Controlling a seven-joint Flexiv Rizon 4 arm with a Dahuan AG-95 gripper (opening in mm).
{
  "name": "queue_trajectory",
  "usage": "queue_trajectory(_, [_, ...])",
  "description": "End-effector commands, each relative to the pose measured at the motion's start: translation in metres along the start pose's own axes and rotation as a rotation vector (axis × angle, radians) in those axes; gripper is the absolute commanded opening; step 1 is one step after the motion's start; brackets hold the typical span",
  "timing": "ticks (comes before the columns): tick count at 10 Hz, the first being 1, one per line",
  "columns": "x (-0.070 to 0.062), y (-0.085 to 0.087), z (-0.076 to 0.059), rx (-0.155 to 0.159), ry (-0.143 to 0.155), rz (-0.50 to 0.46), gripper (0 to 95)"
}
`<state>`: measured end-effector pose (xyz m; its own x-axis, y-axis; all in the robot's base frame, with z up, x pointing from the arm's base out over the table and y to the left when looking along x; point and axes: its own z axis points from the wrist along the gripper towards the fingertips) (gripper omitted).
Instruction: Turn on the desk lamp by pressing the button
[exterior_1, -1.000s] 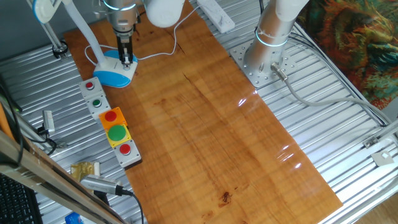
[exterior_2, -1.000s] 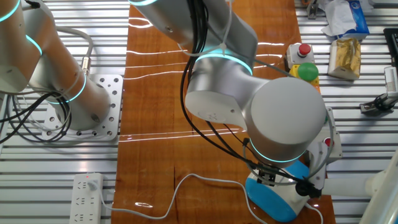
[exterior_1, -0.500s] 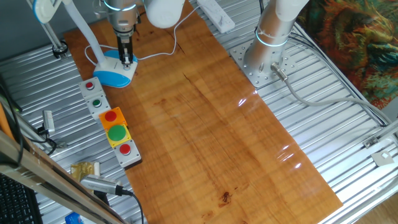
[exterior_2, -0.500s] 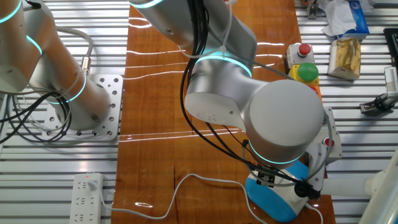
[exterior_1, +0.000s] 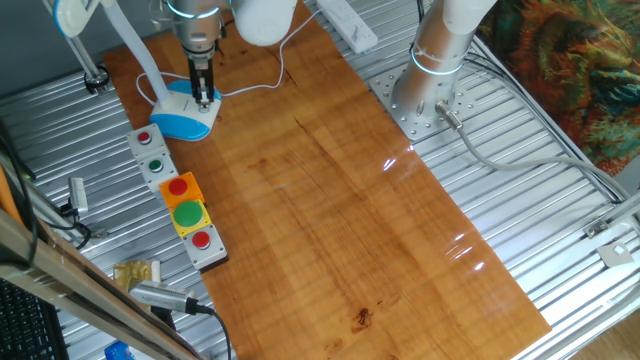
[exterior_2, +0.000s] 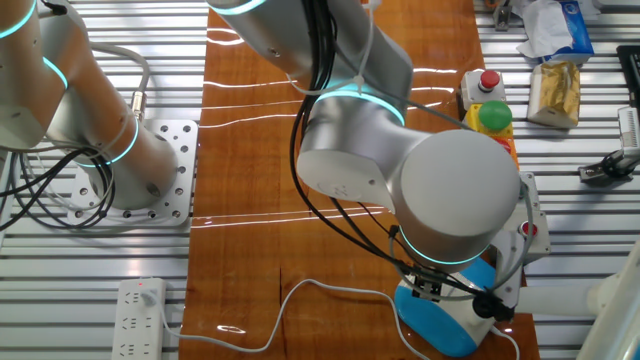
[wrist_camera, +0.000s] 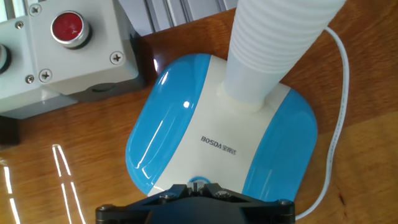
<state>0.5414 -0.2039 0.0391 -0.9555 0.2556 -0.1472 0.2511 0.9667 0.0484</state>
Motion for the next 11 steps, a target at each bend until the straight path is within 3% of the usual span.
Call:
queue_trajectory(1, [0.0, 0.001, -0.001, 0.0, 0.004, 0.0, 0.0])
queue_trajectory(8, [0.007, 0.015, -0.042, 0.003, 0.006, 0.0, 0.0])
queue_trajectory(9, [0.011, 0.024, -0.058, 0.003, 0.012, 0.0, 0.0])
queue_trajectory(11, [0.012, 0.04, -0.075, 0.006, 0.015, 0.0, 0.0])
